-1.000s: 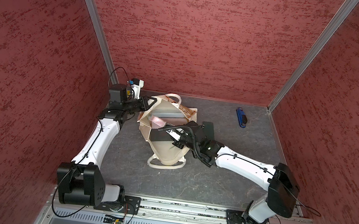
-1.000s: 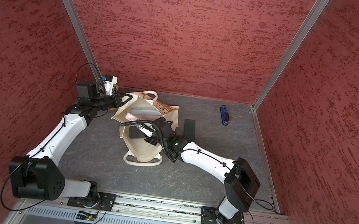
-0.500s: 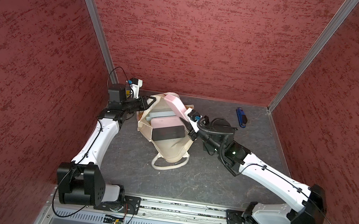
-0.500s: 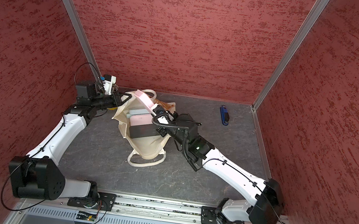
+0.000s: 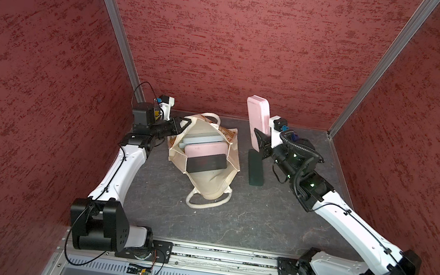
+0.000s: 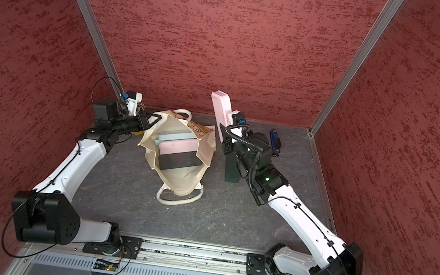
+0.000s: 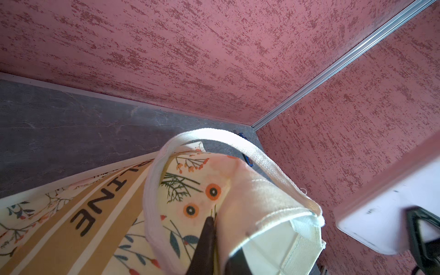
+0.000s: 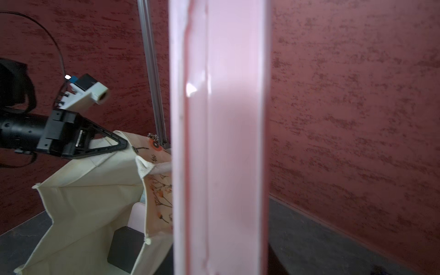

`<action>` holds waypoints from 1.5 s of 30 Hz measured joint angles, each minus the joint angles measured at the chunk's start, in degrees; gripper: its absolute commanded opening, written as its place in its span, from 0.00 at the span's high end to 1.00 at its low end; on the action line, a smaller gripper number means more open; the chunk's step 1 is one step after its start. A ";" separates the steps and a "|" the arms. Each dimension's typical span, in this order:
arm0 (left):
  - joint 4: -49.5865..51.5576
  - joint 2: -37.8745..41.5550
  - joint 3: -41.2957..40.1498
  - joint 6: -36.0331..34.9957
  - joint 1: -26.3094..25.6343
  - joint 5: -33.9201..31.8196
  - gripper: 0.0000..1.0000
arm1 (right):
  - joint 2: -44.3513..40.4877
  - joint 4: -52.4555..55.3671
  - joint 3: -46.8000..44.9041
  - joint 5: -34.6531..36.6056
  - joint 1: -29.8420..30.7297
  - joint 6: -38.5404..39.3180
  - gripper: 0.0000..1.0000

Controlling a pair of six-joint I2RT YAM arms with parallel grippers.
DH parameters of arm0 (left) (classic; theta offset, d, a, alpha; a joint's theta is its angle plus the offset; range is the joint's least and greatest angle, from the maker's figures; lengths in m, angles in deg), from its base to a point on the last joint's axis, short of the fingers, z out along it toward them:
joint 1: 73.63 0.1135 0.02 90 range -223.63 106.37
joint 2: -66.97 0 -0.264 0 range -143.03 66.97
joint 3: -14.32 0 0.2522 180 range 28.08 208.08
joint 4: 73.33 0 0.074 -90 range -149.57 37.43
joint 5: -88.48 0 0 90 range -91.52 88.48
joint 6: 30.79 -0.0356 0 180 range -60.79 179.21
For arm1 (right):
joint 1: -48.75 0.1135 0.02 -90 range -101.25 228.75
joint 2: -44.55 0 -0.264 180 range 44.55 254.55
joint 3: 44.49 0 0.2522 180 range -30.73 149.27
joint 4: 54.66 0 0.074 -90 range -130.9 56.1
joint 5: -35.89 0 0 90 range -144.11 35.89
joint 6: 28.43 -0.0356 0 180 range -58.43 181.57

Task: Take out the pencil case from the canvas bag
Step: Place the pencil case at the center of the board.

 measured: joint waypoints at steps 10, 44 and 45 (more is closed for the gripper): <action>-0.48 -0.42 0.00 0.44 0.00 0.63 0.97 | 6.45 12.07 -0.15 -4.92 -15.61 -9.01 0.99; -1.16 -1.36 0.00 1.42 -0.07 1.14 0.96 | 36.06 19.91 0.46 -31.39 -33.97 -16.63 0.91; -1.16 -1.36 0.00 1.42 -0.07 1.14 0.96 | 36.24 19.89 0.55 -31.69 -34.01 -16.70 0.91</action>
